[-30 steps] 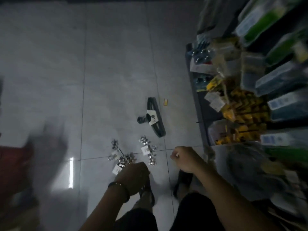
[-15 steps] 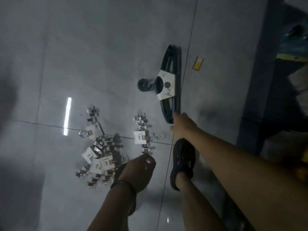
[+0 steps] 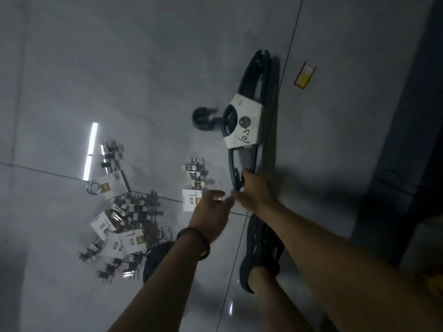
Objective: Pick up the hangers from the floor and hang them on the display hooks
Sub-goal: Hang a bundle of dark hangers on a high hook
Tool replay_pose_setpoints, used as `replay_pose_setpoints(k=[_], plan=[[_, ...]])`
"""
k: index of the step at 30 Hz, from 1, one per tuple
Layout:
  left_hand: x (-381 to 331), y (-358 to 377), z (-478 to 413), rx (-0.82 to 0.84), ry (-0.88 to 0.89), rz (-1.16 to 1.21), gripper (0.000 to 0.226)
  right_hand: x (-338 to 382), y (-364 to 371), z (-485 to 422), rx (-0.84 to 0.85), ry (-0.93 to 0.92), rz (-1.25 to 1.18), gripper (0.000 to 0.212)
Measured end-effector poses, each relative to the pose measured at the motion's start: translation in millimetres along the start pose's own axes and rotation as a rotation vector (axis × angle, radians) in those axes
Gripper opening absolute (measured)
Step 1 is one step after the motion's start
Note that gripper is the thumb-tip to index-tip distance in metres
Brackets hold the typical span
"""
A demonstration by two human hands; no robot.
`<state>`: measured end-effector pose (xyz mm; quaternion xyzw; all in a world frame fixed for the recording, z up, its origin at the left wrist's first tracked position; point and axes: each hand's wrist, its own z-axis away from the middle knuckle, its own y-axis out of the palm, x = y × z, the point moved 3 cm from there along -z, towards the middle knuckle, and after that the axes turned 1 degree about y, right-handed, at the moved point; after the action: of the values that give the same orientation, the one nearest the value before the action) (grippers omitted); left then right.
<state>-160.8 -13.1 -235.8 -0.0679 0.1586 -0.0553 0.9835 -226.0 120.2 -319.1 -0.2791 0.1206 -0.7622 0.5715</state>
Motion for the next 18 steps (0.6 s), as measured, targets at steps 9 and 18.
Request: replay_pose_setpoints(k=[9,18], plan=[[-80,-16,81,0.037,-0.148,0.347,0.042,54,-81,203,-0.063,-0.2,-0.315,0.02],[-171,-83,326,-0.068,0.296,0.004,0.03,119,-230,415,-0.029,-0.232,-0.385,0.046]])
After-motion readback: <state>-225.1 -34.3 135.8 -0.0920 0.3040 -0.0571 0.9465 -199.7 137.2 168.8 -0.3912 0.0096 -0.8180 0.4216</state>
